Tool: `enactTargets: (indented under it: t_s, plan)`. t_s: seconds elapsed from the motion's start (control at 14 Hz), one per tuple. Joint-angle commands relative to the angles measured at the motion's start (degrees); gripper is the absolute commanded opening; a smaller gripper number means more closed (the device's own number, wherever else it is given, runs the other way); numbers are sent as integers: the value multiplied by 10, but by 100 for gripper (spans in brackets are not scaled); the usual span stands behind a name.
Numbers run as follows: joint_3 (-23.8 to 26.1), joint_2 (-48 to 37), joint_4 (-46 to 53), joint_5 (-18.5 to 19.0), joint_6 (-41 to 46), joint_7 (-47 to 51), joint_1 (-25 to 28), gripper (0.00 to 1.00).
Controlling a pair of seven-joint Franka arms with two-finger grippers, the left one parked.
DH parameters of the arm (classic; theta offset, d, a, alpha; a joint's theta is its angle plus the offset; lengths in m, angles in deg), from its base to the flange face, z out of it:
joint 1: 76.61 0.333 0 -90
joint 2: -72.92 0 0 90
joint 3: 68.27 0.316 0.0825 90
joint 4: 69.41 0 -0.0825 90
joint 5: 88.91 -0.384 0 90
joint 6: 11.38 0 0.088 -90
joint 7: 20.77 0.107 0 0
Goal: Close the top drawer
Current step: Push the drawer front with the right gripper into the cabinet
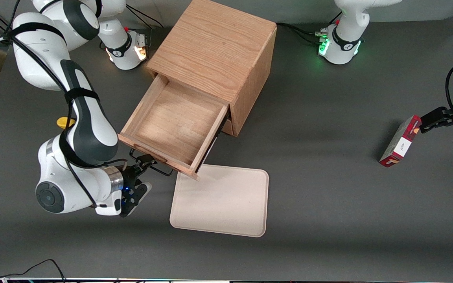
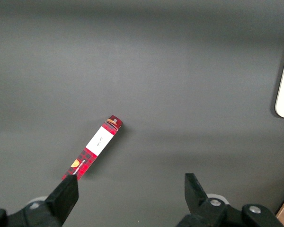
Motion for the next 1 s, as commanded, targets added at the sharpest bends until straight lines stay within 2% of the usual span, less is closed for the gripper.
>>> enactTargets:
  t_s: [0.0, 0.14, 0.64, 0.93]
  plan:
    - [15, -75, -121, -13, -46, 35, -7, 100]
    - [22, -95, -151, -14, -53, 49, -9, 100]
    - [27, -211, -303, -73, -90, 57, -17, 100]
    - [29, -271, -398, -100, -139, 57, -18, 100]
